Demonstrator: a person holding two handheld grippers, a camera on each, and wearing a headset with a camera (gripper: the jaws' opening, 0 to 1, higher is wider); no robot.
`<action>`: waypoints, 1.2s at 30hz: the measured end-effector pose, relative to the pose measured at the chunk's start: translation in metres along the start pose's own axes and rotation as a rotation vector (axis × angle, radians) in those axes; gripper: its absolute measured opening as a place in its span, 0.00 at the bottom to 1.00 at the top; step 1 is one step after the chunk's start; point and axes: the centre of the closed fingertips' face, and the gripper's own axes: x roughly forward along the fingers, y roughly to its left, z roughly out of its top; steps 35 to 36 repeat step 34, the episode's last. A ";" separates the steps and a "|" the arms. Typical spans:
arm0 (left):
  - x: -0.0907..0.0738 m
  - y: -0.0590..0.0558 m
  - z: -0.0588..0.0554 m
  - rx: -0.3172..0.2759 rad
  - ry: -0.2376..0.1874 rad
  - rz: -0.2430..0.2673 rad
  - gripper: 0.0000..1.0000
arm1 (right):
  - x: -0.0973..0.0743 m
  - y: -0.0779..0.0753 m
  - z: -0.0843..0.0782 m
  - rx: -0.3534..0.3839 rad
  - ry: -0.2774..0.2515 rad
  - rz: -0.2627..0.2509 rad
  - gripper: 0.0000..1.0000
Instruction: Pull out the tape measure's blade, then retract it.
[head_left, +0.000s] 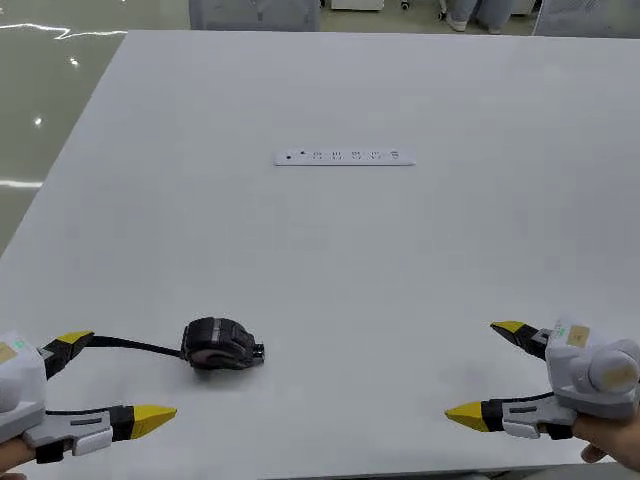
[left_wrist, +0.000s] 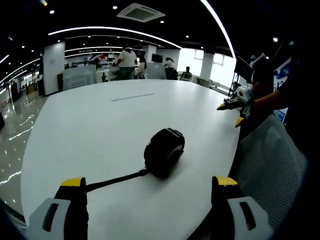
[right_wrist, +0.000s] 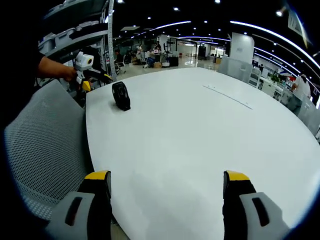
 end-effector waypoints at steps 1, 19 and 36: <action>-0.001 0.000 -0.001 0.007 0.002 0.001 1.00 | -0.001 -0.001 -0.003 -0.007 0.011 -0.005 0.90; -0.010 0.006 -0.007 0.003 0.032 0.033 1.00 | -0.016 -0.017 -0.016 0.001 0.039 -0.068 1.00; -0.012 0.012 -0.003 0.026 0.013 0.052 1.00 | -0.021 -0.026 0.000 0.019 -0.033 -0.109 1.00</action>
